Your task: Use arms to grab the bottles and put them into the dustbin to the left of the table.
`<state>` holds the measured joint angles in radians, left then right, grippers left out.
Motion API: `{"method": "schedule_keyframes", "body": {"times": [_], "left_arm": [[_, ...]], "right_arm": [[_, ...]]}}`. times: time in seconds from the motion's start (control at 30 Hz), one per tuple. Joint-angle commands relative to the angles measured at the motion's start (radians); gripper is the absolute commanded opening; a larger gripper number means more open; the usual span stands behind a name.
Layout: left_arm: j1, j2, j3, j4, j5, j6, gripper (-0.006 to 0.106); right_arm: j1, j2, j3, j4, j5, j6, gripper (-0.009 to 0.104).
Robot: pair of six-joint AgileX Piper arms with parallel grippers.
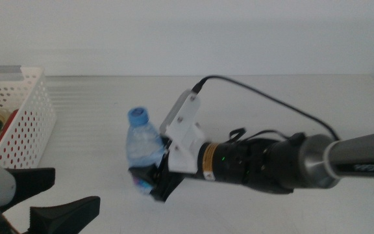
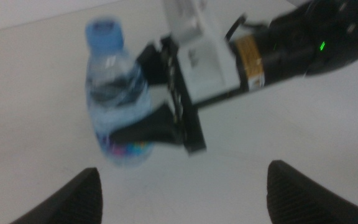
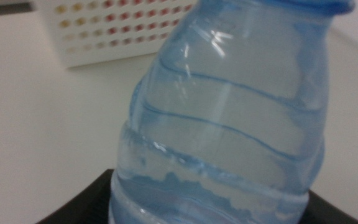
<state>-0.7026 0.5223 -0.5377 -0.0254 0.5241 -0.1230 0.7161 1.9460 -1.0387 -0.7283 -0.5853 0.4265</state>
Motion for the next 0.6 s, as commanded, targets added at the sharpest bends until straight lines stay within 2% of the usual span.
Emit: {"method": "schedule_keyframes", "body": {"times": [0.0,0.2,0.57], "left_arm": [[-0.004,0.005,-0.03,-0.007,-0.074,-0.009,0.083],[-0.004,0.005,-0.03,-0.007,-0.074,-0.009,0.083],[-0.004,0.005,-0.03,-0.007,-0.074,-0.009,0.083]], "right_arm": [[0.02,-0.033,-0.041,0.007,-0.172,-0.003,0.0],[0.052,0.016,-0.041,0.008,-0.209,-0.003,0.0],[0.06,0.045,-0.039,-0.017,-0.163,-0.003,0.003]]}}
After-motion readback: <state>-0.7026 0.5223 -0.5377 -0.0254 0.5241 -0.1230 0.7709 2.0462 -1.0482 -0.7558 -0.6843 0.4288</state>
